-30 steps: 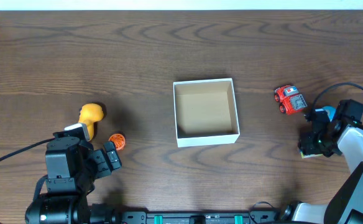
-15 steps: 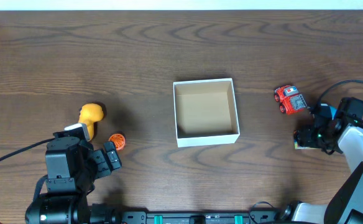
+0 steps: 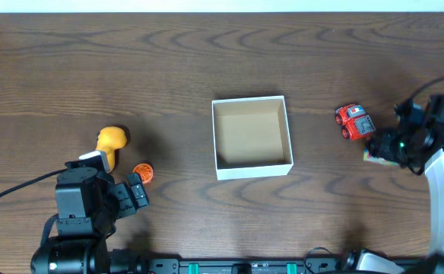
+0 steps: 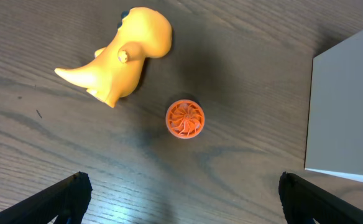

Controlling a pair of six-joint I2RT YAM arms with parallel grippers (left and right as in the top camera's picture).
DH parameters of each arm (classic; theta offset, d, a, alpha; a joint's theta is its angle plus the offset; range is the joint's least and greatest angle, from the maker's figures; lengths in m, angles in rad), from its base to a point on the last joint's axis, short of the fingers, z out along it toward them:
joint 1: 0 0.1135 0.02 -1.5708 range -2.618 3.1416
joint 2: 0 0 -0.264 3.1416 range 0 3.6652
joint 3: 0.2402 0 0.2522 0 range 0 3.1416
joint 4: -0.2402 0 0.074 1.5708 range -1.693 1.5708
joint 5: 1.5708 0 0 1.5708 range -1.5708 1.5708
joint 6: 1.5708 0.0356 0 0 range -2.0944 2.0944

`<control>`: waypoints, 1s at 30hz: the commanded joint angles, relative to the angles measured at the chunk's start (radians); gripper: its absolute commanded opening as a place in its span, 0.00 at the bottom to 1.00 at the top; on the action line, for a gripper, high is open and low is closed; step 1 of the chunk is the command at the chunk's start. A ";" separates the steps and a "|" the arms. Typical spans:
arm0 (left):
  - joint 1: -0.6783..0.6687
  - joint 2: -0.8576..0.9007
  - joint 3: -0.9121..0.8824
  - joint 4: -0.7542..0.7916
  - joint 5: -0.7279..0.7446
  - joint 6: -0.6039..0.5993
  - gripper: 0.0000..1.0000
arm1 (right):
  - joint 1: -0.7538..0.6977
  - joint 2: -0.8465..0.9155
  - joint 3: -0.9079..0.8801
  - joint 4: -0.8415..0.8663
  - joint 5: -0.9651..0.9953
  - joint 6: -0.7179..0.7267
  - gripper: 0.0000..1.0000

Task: Pack container
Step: 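Carry the cube with the right gripper into the white box and release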

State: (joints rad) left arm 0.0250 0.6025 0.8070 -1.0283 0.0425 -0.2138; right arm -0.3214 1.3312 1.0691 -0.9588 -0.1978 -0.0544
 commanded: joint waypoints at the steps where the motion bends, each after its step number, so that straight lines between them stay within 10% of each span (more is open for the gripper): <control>1: -0.002 0.003 0.022 0.000 -0.001 -0.013 0.98 | 0.155 -0.063 0.119 -0.057 -0.013 0.075 0.01; 14: -0.002 0.003 0.022 0.000 -0.001 -0.014 0.98 | 0.814 0.057 0.344 -0.075 0.277 0.438 0.01; 30: -0.002 0.003 0.022 0.000 -0.001 -0.014 0.98 | 0.845 0.488 0.393 0.098 0.269 0.507 0.01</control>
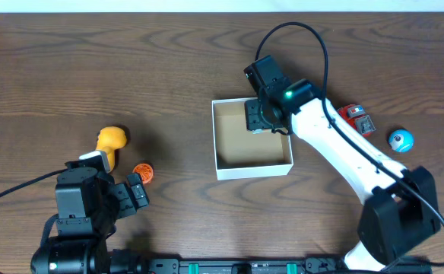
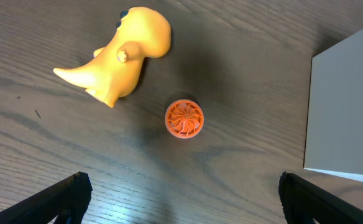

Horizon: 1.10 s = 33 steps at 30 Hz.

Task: Pack container
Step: 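Carry the cube with the right gripper into the white box and release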

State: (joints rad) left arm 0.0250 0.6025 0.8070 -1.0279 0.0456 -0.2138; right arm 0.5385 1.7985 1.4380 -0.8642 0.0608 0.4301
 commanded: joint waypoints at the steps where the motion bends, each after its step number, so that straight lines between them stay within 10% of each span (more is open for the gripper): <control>1: -0.002 0.004 0.022 0.000 -0.004 -0.014 0.98 | -0.017 0.039 0.024 -0.001 0.010 0.018 0.01; 14: -0.002 0.003 0.022 0.000 -0.004 -0.014 0.98 | -0.029 0.250 0.024 0.031 0.010 0.018 0.06; 18: -0.002 0.003 0.022 0.000 -0.004 -0.014 0.98 | -0.029 0.249 0.024 0.061 0.010 0.018 0.36; 27: -0.002 0.004 0.022 0.000 -0.004 -0.014 0.98 | -0.027 0.217 0.028 0.060 0.010 0.018 0.55; 31: -0.002 0.003 0.022 0.000 -0.004 -0.014 0.98 | -0.027 0.134 0.028 0.047 0.010 0.017 0.97; 33: -0.002 0.003 0.022 0.000 -0.003 -0.014 0.98 | -0.027 0.092 0.028 0.044 0.008 0.017 0.99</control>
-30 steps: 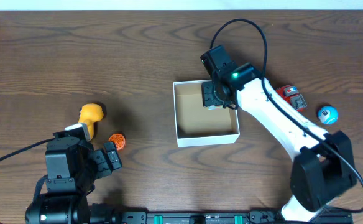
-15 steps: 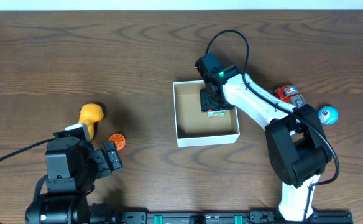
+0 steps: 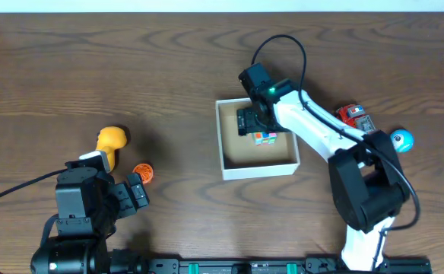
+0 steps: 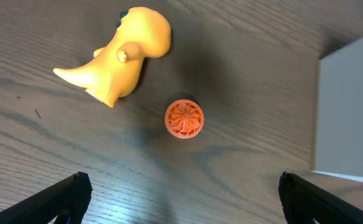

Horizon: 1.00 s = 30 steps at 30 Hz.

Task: Pack container
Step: 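Carry the cube with the right gripper into the white box and release, then move the right gripper to the red toy truck and grasp it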

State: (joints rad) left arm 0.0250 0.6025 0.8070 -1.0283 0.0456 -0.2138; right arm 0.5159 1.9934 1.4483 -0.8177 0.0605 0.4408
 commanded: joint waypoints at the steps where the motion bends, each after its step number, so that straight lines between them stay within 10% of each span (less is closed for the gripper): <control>1: -0.002 0.003 0.022 0.000 -0.003 -0.014 0.98 | -0.005 -0.129 0.018 -0.005 0.003 0.006 0.99; 16: -0.002 0.003 0.022 0.000 -0.003 -0.014 0.98 | -0.102 -0.457 0.019 -0.172 0.247 0.026 0.99; 30: -0.002 0.004 0.022 0.000 -0.003 -0.014 0.98 | -0.692 -0.421 0.019 -0.204 0.032 -0.544 0.99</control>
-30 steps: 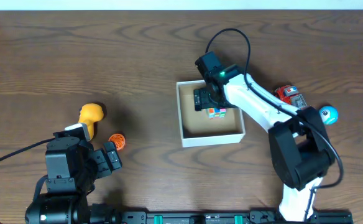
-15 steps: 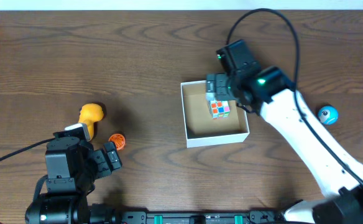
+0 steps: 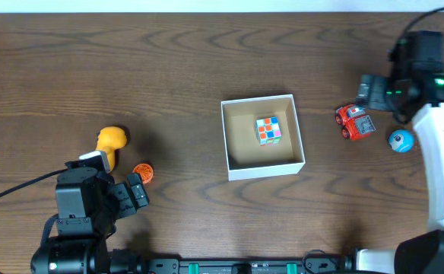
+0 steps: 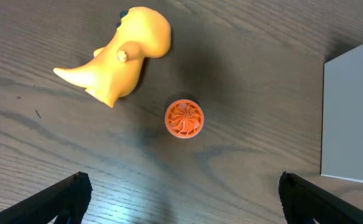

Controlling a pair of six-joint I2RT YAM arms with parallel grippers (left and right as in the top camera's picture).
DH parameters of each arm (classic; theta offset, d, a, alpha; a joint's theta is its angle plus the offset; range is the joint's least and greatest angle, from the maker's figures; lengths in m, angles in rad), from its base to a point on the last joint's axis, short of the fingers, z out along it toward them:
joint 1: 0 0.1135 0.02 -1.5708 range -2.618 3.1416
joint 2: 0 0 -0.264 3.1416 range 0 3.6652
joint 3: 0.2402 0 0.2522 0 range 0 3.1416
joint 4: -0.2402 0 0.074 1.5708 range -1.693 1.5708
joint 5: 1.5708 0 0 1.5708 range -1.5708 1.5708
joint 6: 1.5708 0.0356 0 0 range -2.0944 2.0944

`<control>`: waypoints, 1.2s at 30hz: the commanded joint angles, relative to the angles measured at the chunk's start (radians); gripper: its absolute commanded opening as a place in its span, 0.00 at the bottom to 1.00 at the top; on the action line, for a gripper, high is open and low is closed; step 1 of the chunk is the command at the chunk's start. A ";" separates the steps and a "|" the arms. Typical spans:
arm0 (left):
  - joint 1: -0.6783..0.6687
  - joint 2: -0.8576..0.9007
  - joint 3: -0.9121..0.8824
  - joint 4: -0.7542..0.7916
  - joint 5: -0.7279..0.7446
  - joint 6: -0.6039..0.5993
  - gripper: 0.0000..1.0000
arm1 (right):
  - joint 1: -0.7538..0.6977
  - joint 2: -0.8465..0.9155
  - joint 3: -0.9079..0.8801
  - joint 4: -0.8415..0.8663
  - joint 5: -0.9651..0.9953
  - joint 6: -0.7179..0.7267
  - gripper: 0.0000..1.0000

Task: Pack container
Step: 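Move the right gripper to the red toy truck and grasp it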

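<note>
The white box (image 3: pixel 262 172) stands mid-table with a coloured puzzle cube (image 3: pixel 267 130) lying inside it. To its right lie a red toy car (image 3: pixel 355 122) and a blue ball (image 3: pixel 401 140). My right gripper (image 3: pixel 372 90) hangs just beyond the car, open and holding nothing. At the left lie a yellow dinosaur (image 4: pixel 119 56) and an orange disc (image 4: pixel 184 119). My left gripper (image 4: pixel 181 205) stands open on the near side of the disc, its fingers (image 4: pixel 69 193) wide apart and empty. The box's wall (image 4: pixel 352 118) shows at that view's right edge.
The dinosaur (image 3: pixel 112 141) and disc (image 3: pixel 143 173) sit close together by my left arm's base. The dark wooden table (image 3: pixel 169 68) runs bare across the back. My right arm's white links cross the right edge.
My right gripper was inside the box beside the cube; it is now out at the right, above the car. The cube stays in the box, which sits slightly further right.
First my right gripper was at the right edge by the car, on a coloured thing. Then it was over the box's far right corner. Then it was down in the box with the cube beside it. The left arm kept still throughout.
</note>
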State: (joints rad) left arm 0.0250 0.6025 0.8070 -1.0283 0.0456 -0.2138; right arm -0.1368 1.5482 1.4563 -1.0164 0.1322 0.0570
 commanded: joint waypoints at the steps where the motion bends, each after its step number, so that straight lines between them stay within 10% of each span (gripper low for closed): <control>1: -0.002 0.004 0.022 0.000 -0.003 -0.014 0.98 | -0.048 0.034 0.011 -0.008 -0.039 -0.180 0.99; 36: -0.002 0.004 0.020 0.001 -0.003 -0.014 0.98 | 0.000 0.529 0.011 0.064 -0.134 -0.323 0.99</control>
State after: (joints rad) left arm 0.0250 0.6025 0.8070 -1.0279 0.0456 -0.2138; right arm -0.1463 2.0708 1.4563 -0.9558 0.0071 -0.2550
